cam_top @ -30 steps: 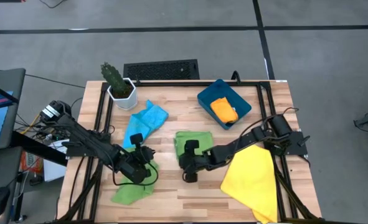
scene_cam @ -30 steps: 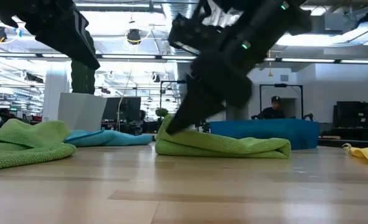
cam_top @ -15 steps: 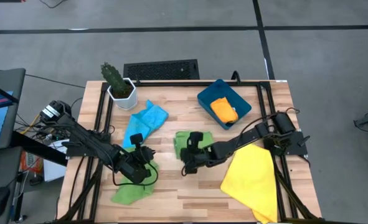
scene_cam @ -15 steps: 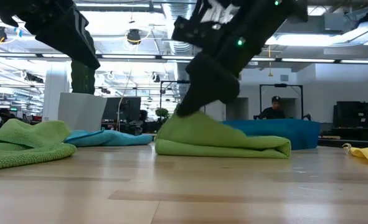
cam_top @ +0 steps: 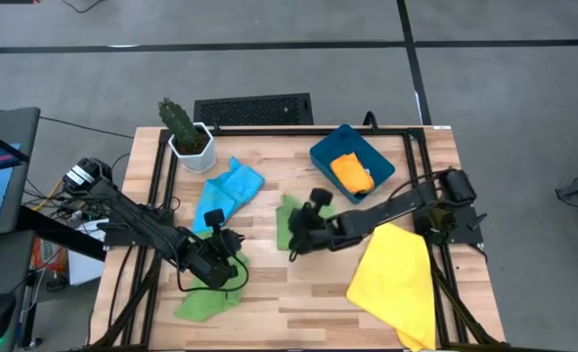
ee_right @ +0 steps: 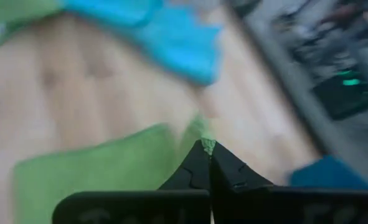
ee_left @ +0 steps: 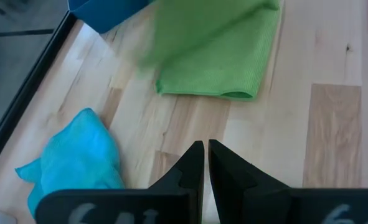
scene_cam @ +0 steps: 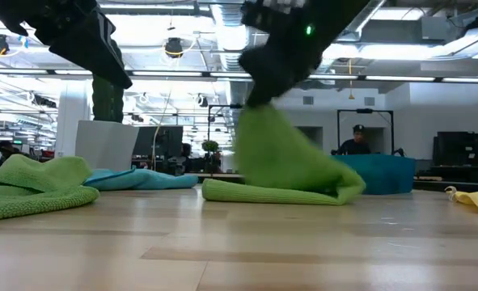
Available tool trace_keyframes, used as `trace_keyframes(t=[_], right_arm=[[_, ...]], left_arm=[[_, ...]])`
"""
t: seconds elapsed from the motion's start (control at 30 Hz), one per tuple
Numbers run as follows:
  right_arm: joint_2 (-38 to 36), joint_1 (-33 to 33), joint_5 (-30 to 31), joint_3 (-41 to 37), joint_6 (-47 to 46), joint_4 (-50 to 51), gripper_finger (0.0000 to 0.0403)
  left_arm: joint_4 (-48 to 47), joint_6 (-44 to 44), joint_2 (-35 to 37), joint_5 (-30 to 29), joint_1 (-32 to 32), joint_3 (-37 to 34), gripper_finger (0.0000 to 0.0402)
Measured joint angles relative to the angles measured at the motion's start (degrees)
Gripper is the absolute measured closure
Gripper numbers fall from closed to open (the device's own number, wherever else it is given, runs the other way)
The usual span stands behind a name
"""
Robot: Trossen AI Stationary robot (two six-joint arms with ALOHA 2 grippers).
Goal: Fold microfiber towels
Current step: Fold the right green microfiber towel
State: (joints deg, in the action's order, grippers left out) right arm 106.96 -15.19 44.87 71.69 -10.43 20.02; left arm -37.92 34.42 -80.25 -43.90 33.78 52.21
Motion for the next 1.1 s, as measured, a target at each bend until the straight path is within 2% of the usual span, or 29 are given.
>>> trace_keyframes(t=[0.1, 0.2, 0.43, 0.57, 0.73, 0.83, 0.97, 1.1], right_arm=[[4.6, 0.7, -4.1, 0.0, -1.1, -1.5, 0.0392], [8.5, 0.9, -5.2, -0.1, -1.6, -2.9, 0.0387], [9.9, -0.5, -8.6, 0.0, 1.5, -6.3, 0.0388], [5.4, -0.5, -1.4, 0.1, -0.8, 6.6, 0.0389], [-0.9, 0.8, 3.0, 0.2, -16.6, 31.0, 0.0397], [-3.2, 0.1, 3.5, 0.1, -27.0, 41.6, 0.0393], [-3.9, -2.0, 2.8, 0.1, -39.0, 51.9, 0.0391], [-3.9, -5.4, 1.8, 0.1, -48.9, 59.3, 0.0396]], left_arm=[[0.1, 1.4, 0.0, 0.2, 0.0, 0.0, 0.0386], [-0.1, 1.6, 0.0, 1.8, 0.0, 0.0, 0.0386], [-0.1, 1.3, 0.0, 2.7, 0.0, 0.0, 0.0386], [-0.4, 1.3, 0.0, 2.9, 0.0, 0.0, 0.0386], [-0.4, 0.4, 0.0, 3.6, 0.0, 0.0, 0.0386], [-0.4, -0.9, 0.0, 3.0, 0.0, 0.0, 0.0386], [1.3, -2.0, 0.0, -0.9, -0.2, 0.0, 0.0386], [8.3, -7.6, 0.0, -1.2, -1.0, -0.3, 0.0386]])
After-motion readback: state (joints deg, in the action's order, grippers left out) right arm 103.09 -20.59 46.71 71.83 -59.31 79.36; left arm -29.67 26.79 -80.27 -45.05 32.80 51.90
